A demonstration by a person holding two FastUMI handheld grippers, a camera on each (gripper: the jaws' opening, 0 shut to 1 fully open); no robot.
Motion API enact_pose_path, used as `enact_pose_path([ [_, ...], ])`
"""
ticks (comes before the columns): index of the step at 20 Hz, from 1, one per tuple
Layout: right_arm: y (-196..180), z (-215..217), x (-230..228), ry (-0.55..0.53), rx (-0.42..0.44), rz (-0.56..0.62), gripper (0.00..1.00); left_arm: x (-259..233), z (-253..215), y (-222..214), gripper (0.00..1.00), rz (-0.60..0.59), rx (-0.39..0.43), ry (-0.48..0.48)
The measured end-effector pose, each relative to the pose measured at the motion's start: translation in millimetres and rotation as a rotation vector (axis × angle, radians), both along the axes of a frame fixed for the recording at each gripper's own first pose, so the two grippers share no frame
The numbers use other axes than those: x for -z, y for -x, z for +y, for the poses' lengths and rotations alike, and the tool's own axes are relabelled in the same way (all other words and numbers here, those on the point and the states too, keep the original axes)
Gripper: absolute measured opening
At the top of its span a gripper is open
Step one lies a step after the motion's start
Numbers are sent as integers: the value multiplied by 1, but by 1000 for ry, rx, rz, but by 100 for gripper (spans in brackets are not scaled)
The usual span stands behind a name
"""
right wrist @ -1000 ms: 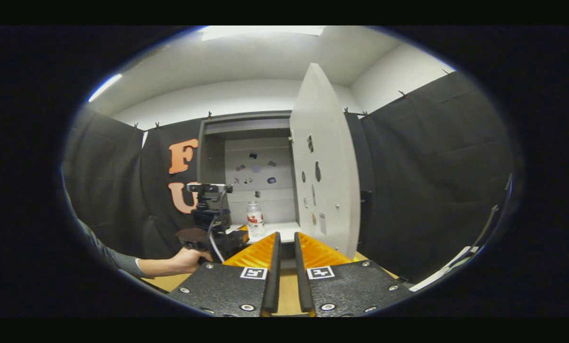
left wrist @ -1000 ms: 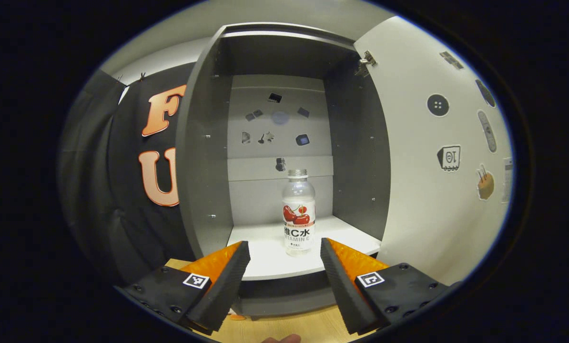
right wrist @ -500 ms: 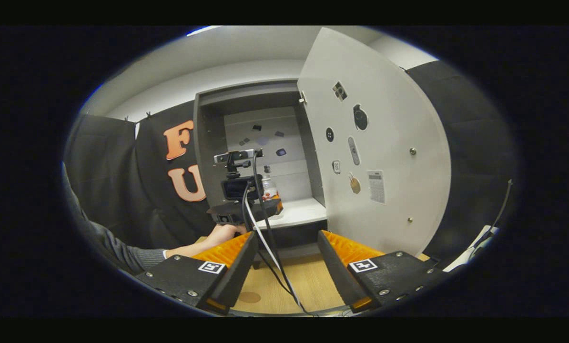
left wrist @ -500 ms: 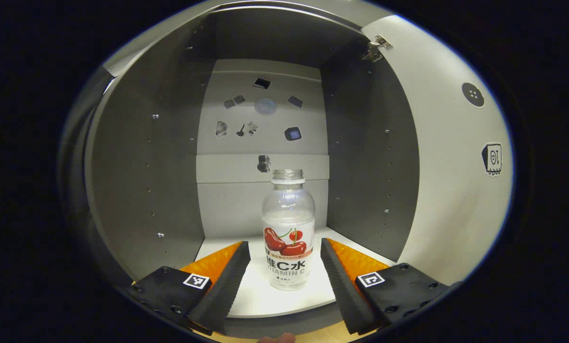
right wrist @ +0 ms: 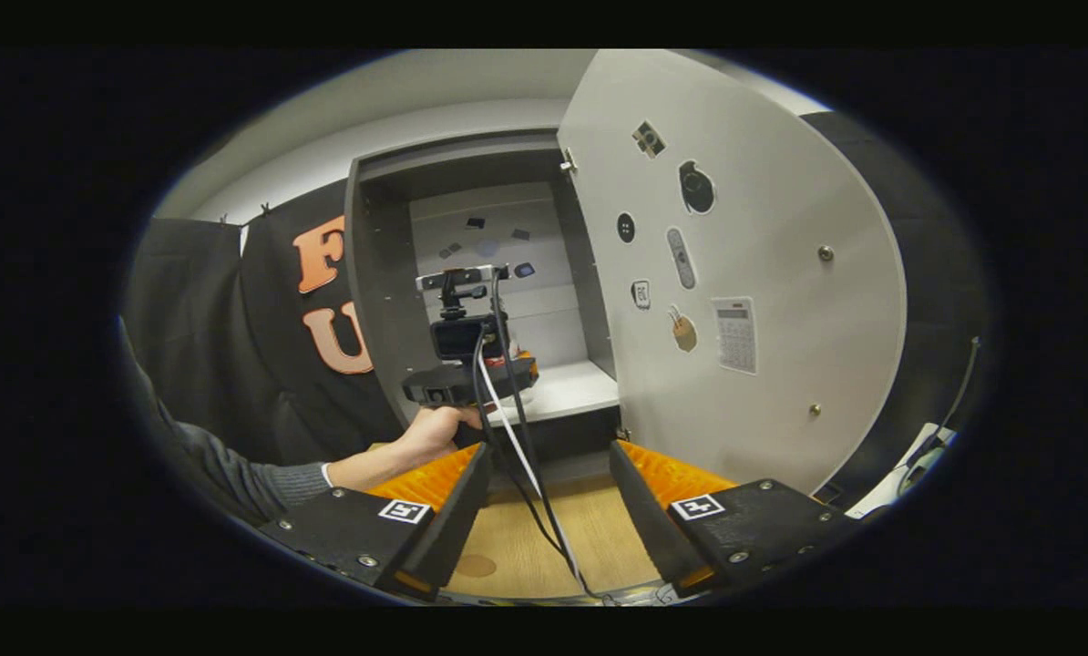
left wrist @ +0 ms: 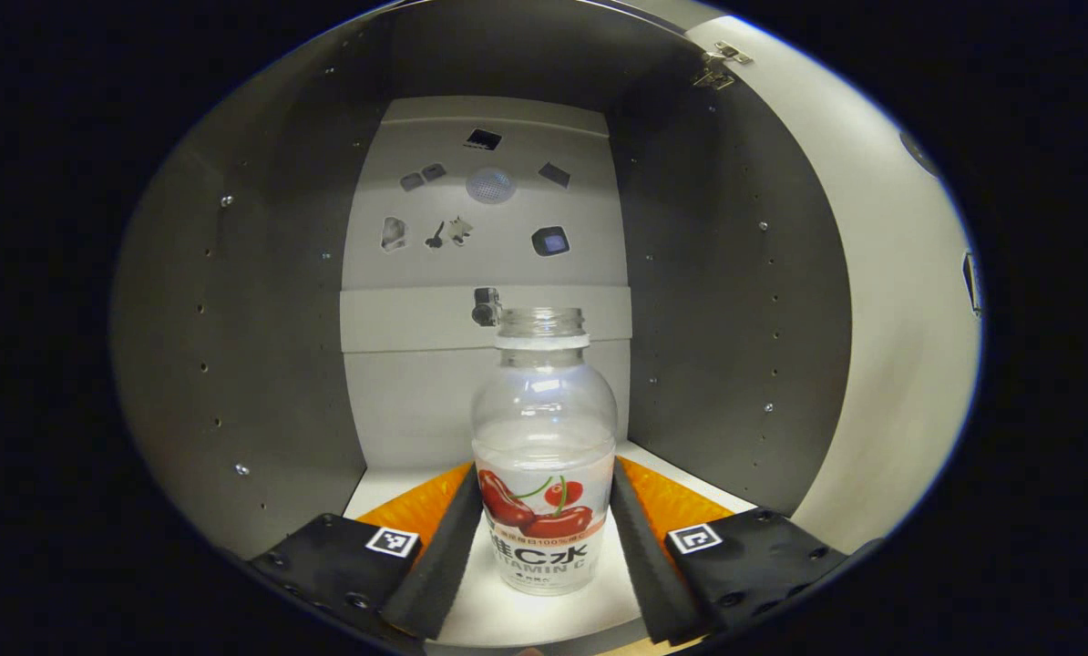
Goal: Open the cabinet door with the right hand, grasp the bottle in the cabinet with the left hand and place it on the coaster, then close the cabinet door with the right hand.
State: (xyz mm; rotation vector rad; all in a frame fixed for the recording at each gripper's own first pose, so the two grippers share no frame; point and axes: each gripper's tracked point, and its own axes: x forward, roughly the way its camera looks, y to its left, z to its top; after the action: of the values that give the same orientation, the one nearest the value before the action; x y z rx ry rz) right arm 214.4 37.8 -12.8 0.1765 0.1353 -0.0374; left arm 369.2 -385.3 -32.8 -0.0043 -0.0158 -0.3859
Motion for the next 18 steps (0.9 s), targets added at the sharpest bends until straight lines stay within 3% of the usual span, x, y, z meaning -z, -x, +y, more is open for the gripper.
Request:
enact_pose_path([
  [8, 7, 6, 0, -26, -52, -11, 83, -10, 49, 67, 84, -58, -58, 6],
  [13, 20, 10, 6, -30, -110, 7, 83, 33, 90, 140, 82, -33, -133, -23],
  [18, 33, 13, 13, -38, -150, 40, 83, 70, 129, 213, 82, -54, -177, 25],
])
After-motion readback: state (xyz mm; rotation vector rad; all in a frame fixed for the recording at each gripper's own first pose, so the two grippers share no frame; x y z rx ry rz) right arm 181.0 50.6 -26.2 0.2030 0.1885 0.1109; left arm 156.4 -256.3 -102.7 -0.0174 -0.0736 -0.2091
